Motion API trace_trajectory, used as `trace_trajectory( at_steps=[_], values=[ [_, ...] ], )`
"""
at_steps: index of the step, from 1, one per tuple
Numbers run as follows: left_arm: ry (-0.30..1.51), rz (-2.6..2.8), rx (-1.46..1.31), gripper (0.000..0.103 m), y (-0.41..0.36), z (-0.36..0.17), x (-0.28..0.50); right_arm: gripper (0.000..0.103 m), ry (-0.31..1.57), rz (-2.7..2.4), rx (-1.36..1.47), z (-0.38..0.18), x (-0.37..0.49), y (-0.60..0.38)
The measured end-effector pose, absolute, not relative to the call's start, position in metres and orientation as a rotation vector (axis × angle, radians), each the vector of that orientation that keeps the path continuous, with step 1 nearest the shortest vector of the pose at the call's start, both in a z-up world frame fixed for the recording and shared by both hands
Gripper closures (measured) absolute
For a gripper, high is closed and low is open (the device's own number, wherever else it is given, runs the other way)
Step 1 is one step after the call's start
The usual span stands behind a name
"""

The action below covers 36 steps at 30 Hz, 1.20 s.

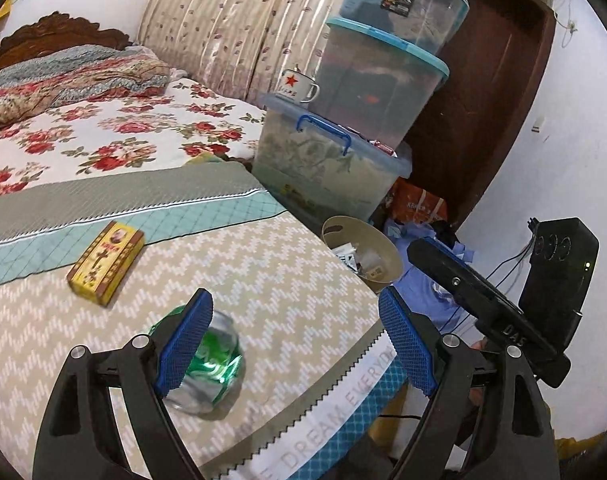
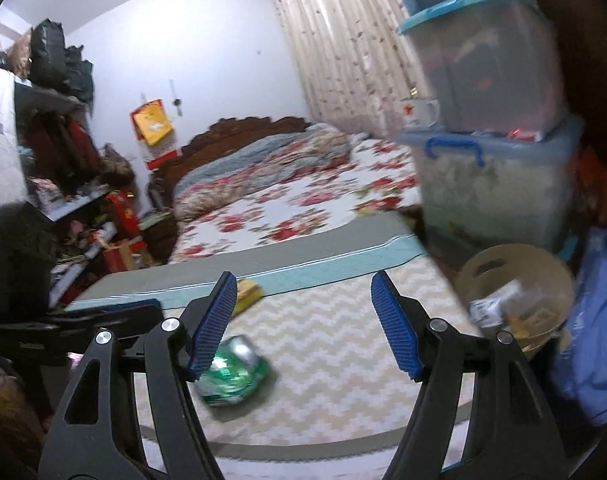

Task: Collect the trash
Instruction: 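Move both grippers back to the bed toward the crushed green can, then close the right gripper on the crushed green can while the left approaches the yellow spice box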

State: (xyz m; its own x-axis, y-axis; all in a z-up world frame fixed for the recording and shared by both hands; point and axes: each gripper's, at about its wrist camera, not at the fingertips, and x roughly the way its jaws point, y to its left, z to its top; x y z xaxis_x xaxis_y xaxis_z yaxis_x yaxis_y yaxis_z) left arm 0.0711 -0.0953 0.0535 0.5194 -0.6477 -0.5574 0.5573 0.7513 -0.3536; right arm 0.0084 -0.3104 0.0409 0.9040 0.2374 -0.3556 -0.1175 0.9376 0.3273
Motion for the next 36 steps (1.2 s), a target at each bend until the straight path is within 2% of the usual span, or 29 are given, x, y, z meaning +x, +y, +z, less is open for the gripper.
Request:
trace_trajectory(
  at_steps=[20,36],
  values=[
    [0.764,-0.684,-0.195,0.022,-0.045,0.033,0.060,0.032,0.621,0.345,0.383,0.003,0.016,-0.238],
    [0.784,-0.647,-0.205,0.022,-0.031,0.024,0.062,0.032,0.655,0.284,0.375,-0.005,0.015,-0.236]
  ],
)
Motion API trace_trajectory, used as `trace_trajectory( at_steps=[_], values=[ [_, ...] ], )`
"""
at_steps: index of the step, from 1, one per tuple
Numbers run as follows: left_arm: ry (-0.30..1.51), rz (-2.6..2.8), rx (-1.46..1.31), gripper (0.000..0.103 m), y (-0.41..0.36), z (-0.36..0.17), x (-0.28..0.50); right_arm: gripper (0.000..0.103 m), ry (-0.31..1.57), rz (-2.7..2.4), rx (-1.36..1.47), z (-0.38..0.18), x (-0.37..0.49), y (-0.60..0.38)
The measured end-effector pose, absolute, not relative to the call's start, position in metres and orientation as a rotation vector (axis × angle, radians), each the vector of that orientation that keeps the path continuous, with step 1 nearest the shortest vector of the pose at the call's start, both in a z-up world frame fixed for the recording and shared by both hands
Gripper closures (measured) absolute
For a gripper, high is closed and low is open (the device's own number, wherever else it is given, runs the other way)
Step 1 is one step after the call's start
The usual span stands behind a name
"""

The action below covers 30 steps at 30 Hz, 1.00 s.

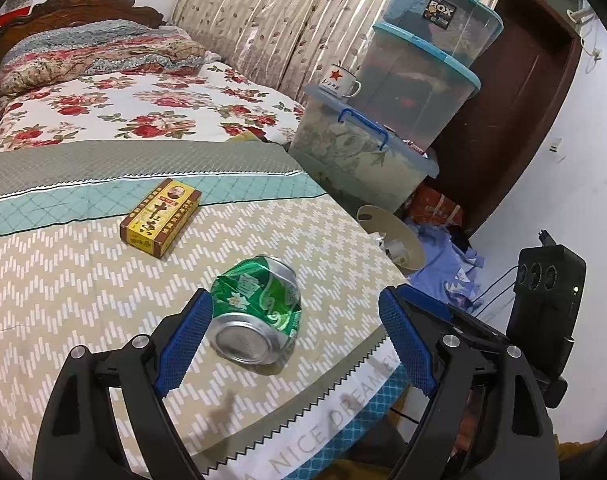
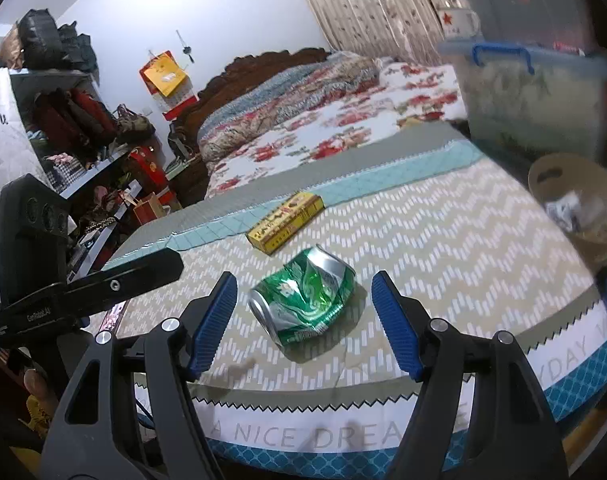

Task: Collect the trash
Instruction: 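Close the right gripper on the crushed green can while the left approaches the yellow spice box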

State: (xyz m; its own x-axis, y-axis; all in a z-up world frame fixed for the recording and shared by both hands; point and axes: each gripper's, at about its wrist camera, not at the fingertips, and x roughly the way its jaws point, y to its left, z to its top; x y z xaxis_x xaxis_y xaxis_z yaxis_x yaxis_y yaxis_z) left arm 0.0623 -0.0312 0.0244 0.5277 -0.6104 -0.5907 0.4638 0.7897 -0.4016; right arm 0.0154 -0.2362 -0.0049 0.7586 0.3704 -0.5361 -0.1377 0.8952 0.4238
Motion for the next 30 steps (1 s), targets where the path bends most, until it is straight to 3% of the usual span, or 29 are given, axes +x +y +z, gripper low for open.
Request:
trace_trajectory(
  at_steps=[19,27,30],
  values=[
    [0.855,-0.495,-0.266,0.022,0.033,-0.011,0.093,0.033,0.816,0.315,0.468,-0.054,0.041,-0.235],
    [0.924,-0.541,-0.248,0.026,0.013,-0.028,0.114,0.051,0.906,0.369,0.594,-0.086,0.062,-0.244],
    [0.927,-0.513,-0.272,0.026,0.018,-0.029,0.137,0.051,0.920,0.386,0.640,-0.094,0.070,-0.248]
  ],
)
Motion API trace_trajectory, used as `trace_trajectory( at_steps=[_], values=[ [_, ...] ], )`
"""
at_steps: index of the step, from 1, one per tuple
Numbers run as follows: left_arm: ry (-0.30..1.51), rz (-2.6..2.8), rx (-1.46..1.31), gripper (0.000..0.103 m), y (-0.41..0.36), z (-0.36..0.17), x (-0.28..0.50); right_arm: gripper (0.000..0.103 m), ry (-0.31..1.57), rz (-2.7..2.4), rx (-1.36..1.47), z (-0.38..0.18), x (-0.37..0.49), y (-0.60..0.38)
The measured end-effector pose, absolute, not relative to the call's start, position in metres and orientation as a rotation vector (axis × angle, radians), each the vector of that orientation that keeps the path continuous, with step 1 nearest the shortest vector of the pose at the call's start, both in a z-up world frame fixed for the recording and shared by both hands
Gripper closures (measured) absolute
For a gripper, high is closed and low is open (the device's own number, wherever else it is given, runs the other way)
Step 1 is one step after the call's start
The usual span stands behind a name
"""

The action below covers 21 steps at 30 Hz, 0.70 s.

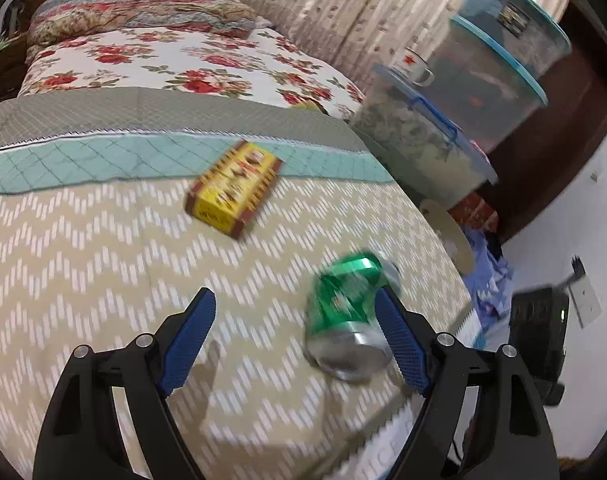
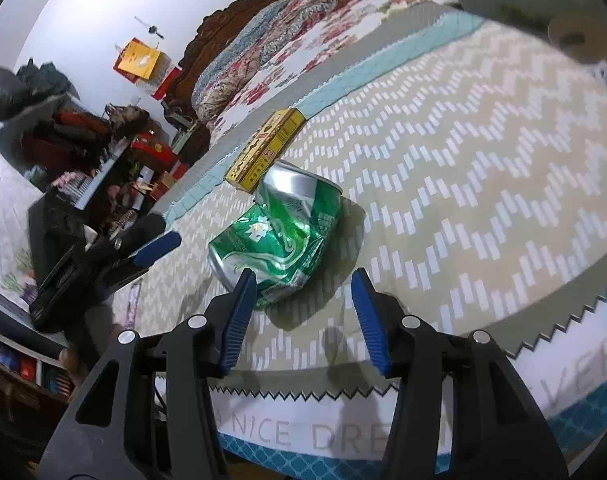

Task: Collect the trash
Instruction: 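Close the right gripper on the crushed green can while the left approaches the yellow spice box, then grasp the yellow spice box with the left gripper while the right holds the can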

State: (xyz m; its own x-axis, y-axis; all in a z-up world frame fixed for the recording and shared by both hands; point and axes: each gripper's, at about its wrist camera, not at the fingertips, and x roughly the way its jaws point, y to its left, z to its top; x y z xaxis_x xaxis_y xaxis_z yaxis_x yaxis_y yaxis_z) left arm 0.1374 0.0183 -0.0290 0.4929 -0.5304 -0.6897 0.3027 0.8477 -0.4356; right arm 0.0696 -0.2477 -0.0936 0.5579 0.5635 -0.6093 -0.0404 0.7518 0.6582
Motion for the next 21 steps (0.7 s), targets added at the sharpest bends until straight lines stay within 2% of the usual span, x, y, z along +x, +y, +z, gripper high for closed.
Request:
trace_trajectory(
  at_steps=[3,10,17,21],
  values=[
    [0.900,-0.435,-0.240,0.026,0.023,-0.025,0.163,0.051,0.932,0.410,0.686,-0.101,0.080,-0.249],
    [0.878,-0.306,0.037,0.021,-0.014,-0.028,0.214,0.051,0.967,0.436,0.684,-0.111,0.099,-0.240],
    [0.974,-0.268,0.131,0.018,-0.044,-0.062,0.255,0.050,0.958,0.472,0.694,-0.116,0.118,-0.235],
    [1.029,-0.244,0.088,0.021,-0.042,-0.081,0.268,0.051,0.959,0.484,0.692,-0.117,0.131,-0.231]
  ],
)
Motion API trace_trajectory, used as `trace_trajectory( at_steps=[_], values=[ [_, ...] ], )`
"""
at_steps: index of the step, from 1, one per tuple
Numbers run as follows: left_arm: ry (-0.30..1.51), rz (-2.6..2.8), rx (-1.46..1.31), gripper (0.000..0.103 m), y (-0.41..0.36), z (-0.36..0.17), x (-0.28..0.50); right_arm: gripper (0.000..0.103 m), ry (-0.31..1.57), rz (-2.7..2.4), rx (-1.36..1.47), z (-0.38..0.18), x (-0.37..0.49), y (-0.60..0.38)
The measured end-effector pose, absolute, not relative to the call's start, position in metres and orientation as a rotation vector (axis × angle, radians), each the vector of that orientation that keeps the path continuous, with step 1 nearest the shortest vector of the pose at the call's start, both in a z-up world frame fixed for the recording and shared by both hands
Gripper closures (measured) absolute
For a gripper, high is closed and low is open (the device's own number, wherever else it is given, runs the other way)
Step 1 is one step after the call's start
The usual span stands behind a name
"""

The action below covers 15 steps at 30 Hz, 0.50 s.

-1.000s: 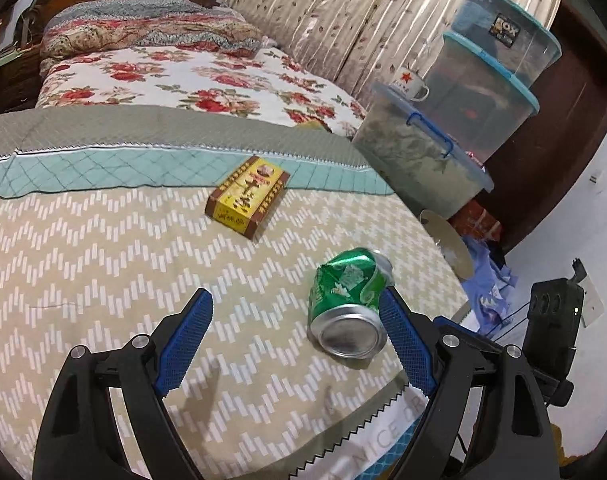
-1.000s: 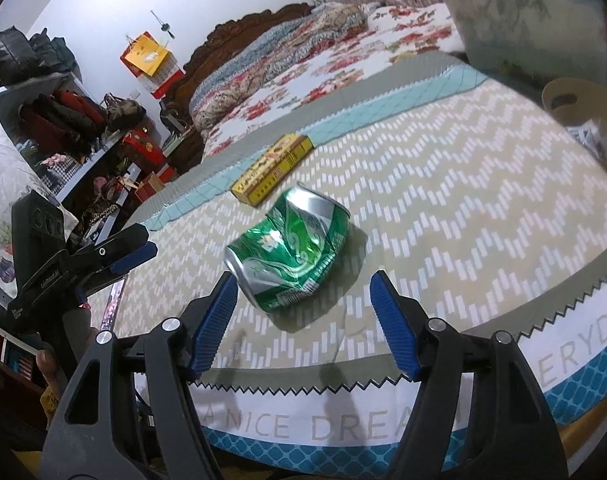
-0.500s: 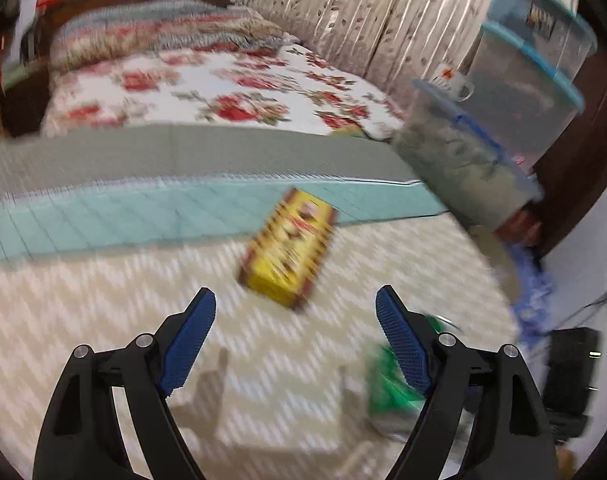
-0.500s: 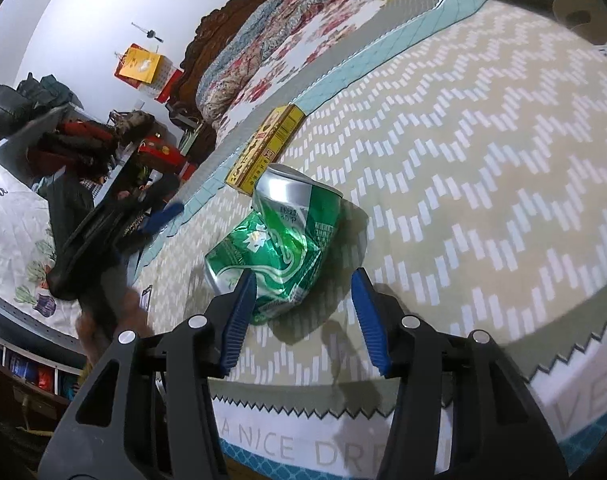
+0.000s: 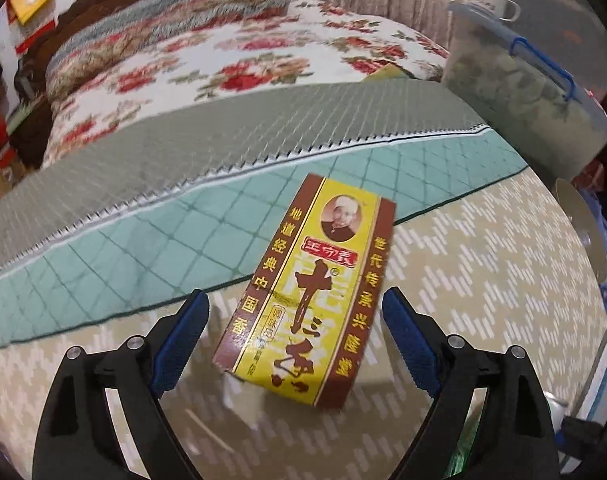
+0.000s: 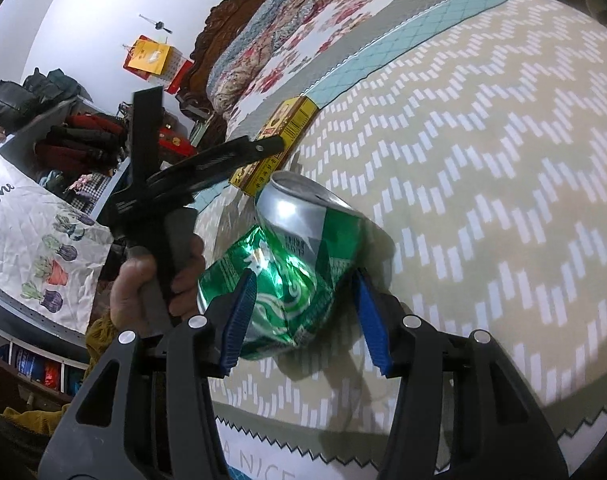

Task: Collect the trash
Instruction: 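Grasp the yellow spice box with the left gripper while the right holds the can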

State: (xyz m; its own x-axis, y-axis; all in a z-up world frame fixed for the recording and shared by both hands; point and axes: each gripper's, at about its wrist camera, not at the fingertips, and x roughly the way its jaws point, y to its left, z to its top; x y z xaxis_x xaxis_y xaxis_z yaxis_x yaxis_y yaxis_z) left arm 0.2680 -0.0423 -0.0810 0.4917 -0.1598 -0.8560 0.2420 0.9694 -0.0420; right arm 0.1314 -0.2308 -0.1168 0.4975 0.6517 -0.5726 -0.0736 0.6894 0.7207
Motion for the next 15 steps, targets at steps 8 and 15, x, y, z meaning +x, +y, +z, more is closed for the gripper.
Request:
trace_trajectory(
  at_steps=[8,15],
  values=[
    [0.967,-0.245,0.080,0.038,-0.033,-0.075,0.254,0.074,0.961,0.499,0.715,-0.121,0.145,-0.223],
    [0.921,-0.272,-0.023,0.040,-0.006,-0.047,0.205,0.079,0.923,0.480,0.714,-0.111,0.135,-0.231]
  ],
)
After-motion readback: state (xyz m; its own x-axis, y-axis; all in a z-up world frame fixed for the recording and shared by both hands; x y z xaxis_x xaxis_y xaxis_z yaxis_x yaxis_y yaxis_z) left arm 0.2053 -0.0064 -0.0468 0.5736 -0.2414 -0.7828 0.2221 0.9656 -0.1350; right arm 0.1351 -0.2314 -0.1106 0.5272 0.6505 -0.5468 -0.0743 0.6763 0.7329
